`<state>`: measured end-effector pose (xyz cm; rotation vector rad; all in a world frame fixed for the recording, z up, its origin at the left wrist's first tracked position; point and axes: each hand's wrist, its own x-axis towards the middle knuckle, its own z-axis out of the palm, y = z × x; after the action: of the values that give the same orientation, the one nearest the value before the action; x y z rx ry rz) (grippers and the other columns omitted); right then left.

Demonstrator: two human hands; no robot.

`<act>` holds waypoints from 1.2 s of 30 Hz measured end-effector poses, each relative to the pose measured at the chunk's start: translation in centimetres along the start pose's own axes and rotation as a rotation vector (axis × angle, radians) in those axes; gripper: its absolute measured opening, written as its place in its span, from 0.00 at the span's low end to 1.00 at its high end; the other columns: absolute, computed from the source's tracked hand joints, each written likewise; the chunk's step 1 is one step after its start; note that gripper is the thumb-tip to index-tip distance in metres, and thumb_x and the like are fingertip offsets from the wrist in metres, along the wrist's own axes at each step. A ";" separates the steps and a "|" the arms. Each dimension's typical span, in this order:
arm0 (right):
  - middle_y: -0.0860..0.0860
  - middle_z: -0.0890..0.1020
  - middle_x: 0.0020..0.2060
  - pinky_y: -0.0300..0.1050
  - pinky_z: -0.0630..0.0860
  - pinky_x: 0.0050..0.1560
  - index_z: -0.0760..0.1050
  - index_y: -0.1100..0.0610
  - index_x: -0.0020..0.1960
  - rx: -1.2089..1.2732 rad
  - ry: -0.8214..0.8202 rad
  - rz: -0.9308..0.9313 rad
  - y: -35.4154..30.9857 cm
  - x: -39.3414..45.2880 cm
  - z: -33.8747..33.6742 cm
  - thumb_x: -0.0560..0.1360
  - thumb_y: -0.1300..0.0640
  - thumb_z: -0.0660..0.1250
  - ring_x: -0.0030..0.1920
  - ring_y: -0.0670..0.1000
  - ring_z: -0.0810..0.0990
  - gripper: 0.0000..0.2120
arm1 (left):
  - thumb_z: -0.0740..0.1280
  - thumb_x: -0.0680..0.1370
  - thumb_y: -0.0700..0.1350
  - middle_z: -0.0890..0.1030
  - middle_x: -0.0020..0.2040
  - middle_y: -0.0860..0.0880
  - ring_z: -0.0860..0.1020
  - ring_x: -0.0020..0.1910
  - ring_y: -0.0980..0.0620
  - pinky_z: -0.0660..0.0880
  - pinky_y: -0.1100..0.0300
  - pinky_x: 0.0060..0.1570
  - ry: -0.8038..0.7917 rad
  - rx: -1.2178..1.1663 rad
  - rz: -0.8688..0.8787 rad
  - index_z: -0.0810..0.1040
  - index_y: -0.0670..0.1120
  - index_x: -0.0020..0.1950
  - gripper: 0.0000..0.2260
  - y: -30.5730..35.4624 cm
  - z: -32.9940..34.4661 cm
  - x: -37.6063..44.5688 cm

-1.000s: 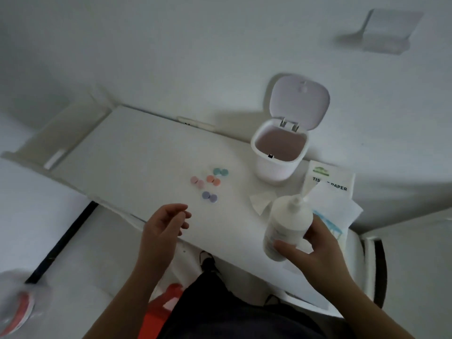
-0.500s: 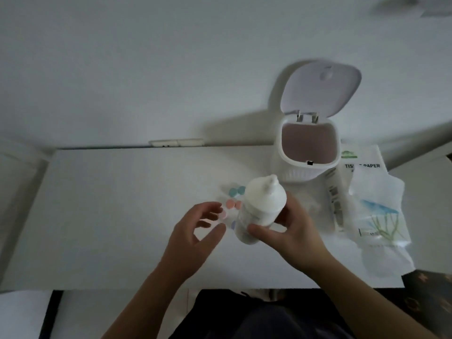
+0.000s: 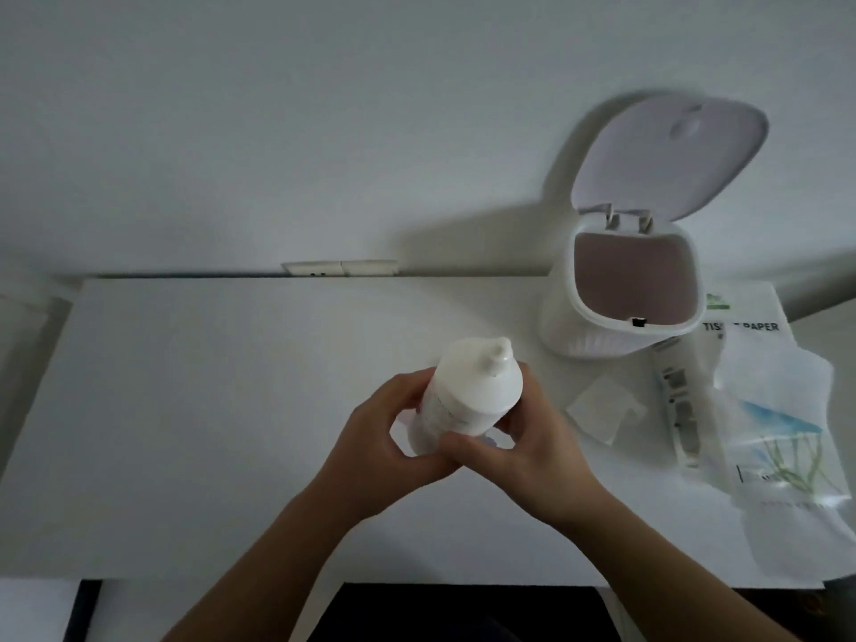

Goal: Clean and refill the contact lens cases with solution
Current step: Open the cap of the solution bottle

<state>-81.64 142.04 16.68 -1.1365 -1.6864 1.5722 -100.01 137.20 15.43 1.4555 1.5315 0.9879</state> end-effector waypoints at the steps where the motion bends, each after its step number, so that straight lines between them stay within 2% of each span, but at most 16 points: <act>1: 0.44 0.79 0.61 0.50 0.80 0.61 0.69 0.39 0.67 0.002 -0.028 -0.015 0.9 0.5 -0.4 0.68 0.46 0.79 0.63 0.49 0.79 0.32 | 0.76 0.69 0.61 0.79 0.61 0.65 0.78 0.61 0.57 0.74 0.72 0.54 0.001 0.032 0.023 0.71 0.69 0.66 0.28 -0.7 0.0 0.4; 3: 0.43 0.79 0.61 0.48 0.80 0.60 0.69 0.41 0.69 -0.016 -0.047 -0.057 2.5 1.5 -1.5 0.68 0.38 0.76 0.63 0.49 0.79 0.32 | 0.77 0.68 0.58 0.79 0.60 0.62 0.79 0.59 0.55 0.76 0.70 0.52 -0.002 0.102 0.069 0.72 0.64 0.67 0.29 -2.3 -0.1 1.4; 6: 0.46 0.81 0.55 0.53 0.82 0.52 0.72 0.54 0.65 -0.032 0.034 -0.174 4.5 3.2 -3.2 0.71 0.33 0.69 0.55 0.54 0.83 0.32 | 0.79 0.67 0.57 0.79 0.58 0.59 0.79 0.57 0.55 0.76 0.66 0.51 -0.001 0.256 0.128 0.74 0.56 0.67 0.31 -4.7 -0.5 2.6; 8: 0.50 0.83 0.47 0.55 0.81 0.43 0.75 0.58 0.58 -0.050 0.101 -0.293 5.2 4.2 -3.9 0.74 0.34 0.67 0.45 0.55 0.84 0.28 | 0.78 0.66 0.58 0.77 0.57 0.57 0.78 0.56 0.56 0.75 0.68 0.50 0.015 0.328 0.156 0.74 0.54 0.68 0.32 -6.0 -0.8 3.1; 11: 0.54 0.80 0.34 0.53 0.75 0.31 0.77 0.60 0.45 -0.172 0.151 -0.412 5.9 5.4 -4.2 0.80 0.40 0.62 0.33 0.55 0.79 0.22 | 0.76 0.66 0.62 0.75 0.57 0.59 0.77 0.57 0.58 0.73 0.71 0.51 0.044 0.395 0.198 0.75 0.53 0.69 0.33 -7.7 -0.7 3.0; 13: 0.53 0.76 0.28 0.52 0.70 0.27 0.75 0.61 0.37 -0.308 0.176 -0.455 6.5 5.9 -4.0 0.82 0.46 0.60 0.27 0.52 0.75 0.22 | 0.76 0.66 0.63 0.74 0.57 0.58 0.77 0.56 0.59 0.72 0.72 0.51 0.067 0.423 0.242 0.75 0.52 0.69 0.34 -8.8 -0.5 2.7; 15: 0.53 0.73 0.25 0.52 0.66 0.25 0.72 0.61 0.32 -0.420 0.179 -0.476 7.3 6.0 -3.6 0.83 0.47 0.58 0.24 0.52 0.71 0.25 | 0.75 0.66 0.63 0.74 0.57 0.57 0.77 0.57 0.60 0.71 0.73 0.52 0.096 0.481 0.295 0.76 0.50 0.69 0.34 -9.7 -0.2 2.4; 18: 0.55 0.68 0.22 0.49 0.63 0.23 0.66 0.62 0.29 -0.492 0.213 -0.423 8.5 5.4 -2.8 0.82 0.40 0.55 0.22 0.51 0.66 0.32 | 0.78 0.66 0.59 0.73 0.59 0.56 0.75 0.57 0.62 0.70 0.74 0.54 0.210 0.594 0.383 0.76 0.49 0.69 0.34 -10.9 0.2 1.8; 20: 0.57 0.68 0.22 0.45 0.60 0.23 0.64 0.63 0.29 -0.521 0.280 -0.379 8.8 4.7 -2.3 0.80 0.34 0.54 0.21 0.49 0.62 0.35 | 0.79 0.66 0.56 0.74 0.60 0.52 0.76 0.57 0.58 0.71 0.71 0.56 0.307 0.662 0.456 0.76 0.49 0.69 0.34 -11.3 0.4 1.1; 22: 0.53 0.65 0.20 0.42 0.58 0.22 0.64 0.65 0.31 -0.509 0.324 -0.339 8.6 3.6 -1.7 0.77 0.30 0.54 0.21 0.46 0.61 0.37 | 0.79 0.67 0.56 0.76 0.61 0.51 0.77 0.58 0.53 0.73 0.65 0.58 0.362 0.714 0.516 0.76 0.47 0.69 0.33 -11.1 0.9 0.1; 25: 0.47 0.64 0.19 0.35 0.56 0.20 0.63 0.61 0.29 -0.458 0.401 -0.346 7.8 1.0 -0.6 0.78 0.34 0.57 0.20 0.45 0.60 0.33 | 0.76 0.68 0.60 0.80 0.59 0.50 0.78 0.56 0.49 0.75 0.56 0.55 0.391 0.725 0.561 0.76 0.47 0.68 0.33 -10.0 2.0 -2.5; 28: 0.45 0.62 0.19 0.33 0.55 0.19 0.62 0.60 0.29 -0.433 0.457 -0.346 6.2 -2.2 0.1 0.78 0.41 0.61 0.20 0.45 0.60 0.27 | 0.74 0.65 0.66 0.82 0.57 0.55 0.80 0.54 0.54 0.79 0.52 0.53 0.337 0.628 0.485 0.75 0.52 0.68 0.35 -8.3 2.9 -5.9; 30: 0.45 0.62 0.20 0.34 0.55 0.19 0.61 0.58 0.28 -0.438 0.440 -0.357 5.1 -4.3 0.2 0.77 0.44 0.62 0.20 0.45 0.60 0.25 | 0.75 0.64 0.67 0.82 0.57 0.61 0.81 0.55 0.61 0.80 0.55 0.53 0.289 0.508 0.448 0.74 0.58 0.67 0.34 -7.4 3.1 -8.0; 32: 0.45 0.63 0.20 0.33 0.56 0.19 0.62 0.55 0.27 -0.433 0.417 -0.370 4.3 -5.9 0.3 0.76 0.44 0.61 0.21 0.44 0.60 0.24 | 0.76 0.64 0.67 0.82 0.56 0.65 0.82 0.54 0.62 0.80 0.61 0.49 0.233 0.437 0.451 0.74 0.61 0.65 0.31 -6.7 2.9 -9.5; 34: 0.46 0.64 0.21 0.34 0.57 0.20 0.61 0.57 0.27 -0.431 0.387 -0.380 3.7 -7.6 0.5 0.76 0.44 0.61 0.21 0.45 0.60 0.24 | 0.77 0.65 0.66 0.82 0.55 0.67 0.82 0.53 0.64 0.77 0.70 0.45 0.195 0.408 0.461 0.75 0.65 0.62 0.28 -5.7 2.6 -10.9; 36: 0.47 0.64 0.21 0.34 0.58 0.20 0.61 0.60 0.29 -0.439 0.368 -0.403 3.4 -8.9 0.8 0.76 0.44 0.60 0.21 0.45 0.60 0.25 | 0.78 0.64 0.65 0.82 0.54 0.67 0.82 0.52 0.65 0.75 0.74 0.44 0.172 0.390 0.455 0.76 0.68 0.60 0.26 -4.9 2.0 -12.2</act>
<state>-77.33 133.81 14.46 -1.1138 -1.8959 0.7166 -99.71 124.88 10.49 2.1074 1.6131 1.1402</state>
